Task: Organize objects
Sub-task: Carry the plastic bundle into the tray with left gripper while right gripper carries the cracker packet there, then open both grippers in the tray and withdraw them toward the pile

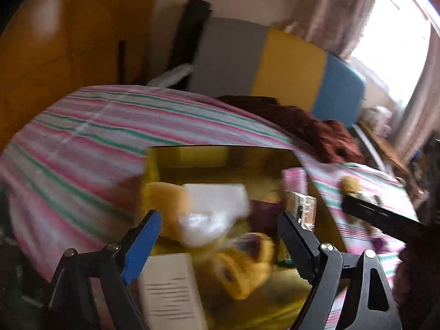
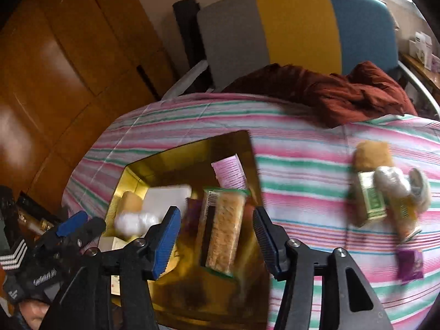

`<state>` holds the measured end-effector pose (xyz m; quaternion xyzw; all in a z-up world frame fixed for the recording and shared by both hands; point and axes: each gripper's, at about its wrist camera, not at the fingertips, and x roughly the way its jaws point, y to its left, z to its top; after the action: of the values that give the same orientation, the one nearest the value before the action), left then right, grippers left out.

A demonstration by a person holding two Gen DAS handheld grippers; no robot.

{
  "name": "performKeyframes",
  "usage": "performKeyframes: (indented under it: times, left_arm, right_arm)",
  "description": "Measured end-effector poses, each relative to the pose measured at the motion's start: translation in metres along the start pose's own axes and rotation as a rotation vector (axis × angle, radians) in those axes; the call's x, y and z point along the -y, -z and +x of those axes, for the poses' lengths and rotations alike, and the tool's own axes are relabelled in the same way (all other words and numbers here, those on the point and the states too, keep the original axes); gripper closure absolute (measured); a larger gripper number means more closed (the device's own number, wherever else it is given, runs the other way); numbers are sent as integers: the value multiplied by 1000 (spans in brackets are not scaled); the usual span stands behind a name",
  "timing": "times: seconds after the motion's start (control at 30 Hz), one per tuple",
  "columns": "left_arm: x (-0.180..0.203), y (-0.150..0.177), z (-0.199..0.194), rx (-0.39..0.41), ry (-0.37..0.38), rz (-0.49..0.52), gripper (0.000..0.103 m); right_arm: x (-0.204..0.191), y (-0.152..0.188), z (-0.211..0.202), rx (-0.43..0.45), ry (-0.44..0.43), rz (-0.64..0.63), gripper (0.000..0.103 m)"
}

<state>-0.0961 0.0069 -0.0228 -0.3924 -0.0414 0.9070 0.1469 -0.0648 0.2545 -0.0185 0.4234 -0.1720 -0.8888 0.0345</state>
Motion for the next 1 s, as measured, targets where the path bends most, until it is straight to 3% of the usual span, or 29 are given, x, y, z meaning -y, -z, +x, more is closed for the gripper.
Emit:
performKeyframes:
  times: [0.37, 0.7, 1.0]
  left_arm:
    - [-8, 14, -7, 14, -106, -5, 7]
    - [2, 14, -22, 61, -90, 32, 3]
    - [16, 21, -23, 47, -83, 73, 2]
  right_arm:
    - [-13, 33, 8, -55, 46, -23, 48]
    - [-19, 39, -4, -21, 64, -38, 44]
    - [-17, 45, -8, -14, 82, -33, 43]
